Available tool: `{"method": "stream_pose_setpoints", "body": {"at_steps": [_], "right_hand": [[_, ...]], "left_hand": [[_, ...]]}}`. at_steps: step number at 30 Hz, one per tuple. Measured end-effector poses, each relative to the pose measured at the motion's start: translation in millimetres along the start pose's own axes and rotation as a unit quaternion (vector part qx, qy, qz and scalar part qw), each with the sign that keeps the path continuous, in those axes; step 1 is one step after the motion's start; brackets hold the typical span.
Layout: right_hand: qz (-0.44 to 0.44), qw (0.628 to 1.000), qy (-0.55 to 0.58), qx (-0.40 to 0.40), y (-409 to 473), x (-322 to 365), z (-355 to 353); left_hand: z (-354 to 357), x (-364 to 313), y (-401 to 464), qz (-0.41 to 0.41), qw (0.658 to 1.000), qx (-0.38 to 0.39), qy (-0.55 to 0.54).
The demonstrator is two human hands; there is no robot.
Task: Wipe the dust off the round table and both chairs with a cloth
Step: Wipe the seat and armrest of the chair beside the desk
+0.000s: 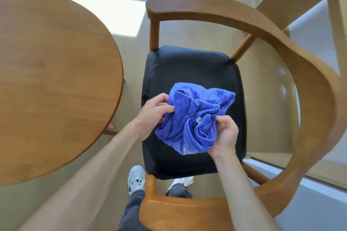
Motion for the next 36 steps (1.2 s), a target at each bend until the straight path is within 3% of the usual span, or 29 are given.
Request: {"method": "stream_pose_setpoints", "body": {"at_steps": [5,8,18,23,26,31,36], "right_hand": [[0.041,0.993,-0.114,-0.016,-4,21,8],[-0.011,0.989,-0.144,-0.031,-7,40,12],[-0.03,0.979,-0.191,0.068,-16,93,46],[-0.027,0.904,-0.412,0.113,-20,99,40],[-0.009,0.889,-0.448,0.093,-18,98,36],[-0.013,0.922,-0.387,0.017,-15,101,39],[0.004,0.955,-0.295,-0.027,-13,104,41]], "left_hand": [[7,-13,-4,0.056,0.998,-0.024,0.032],[13,-26,-10,0.087,0.996,-0.026,0.007],[36,-95,-24,0.153,0.988,-0.024,-0.011],[42,-109,-26,0.135,0.989,-0.051,-0.041],[35,-115,-22,0.121,0.988,-0.075,-0.058],[16,-112,-23,0.06,0.998,-0.011,-0.025],[5,-101,-27,0.031,0.987,0.062,0.145]]}}
Point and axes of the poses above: each hand's wrist, its own y-axis towards the middle knuckle, its own z-axis out of the palm, x = y × z, the point moved 2 cm from there along y, towards the middle knuckle, and after that the axes turned 4 degrees about -y, right-handed, at the moved point
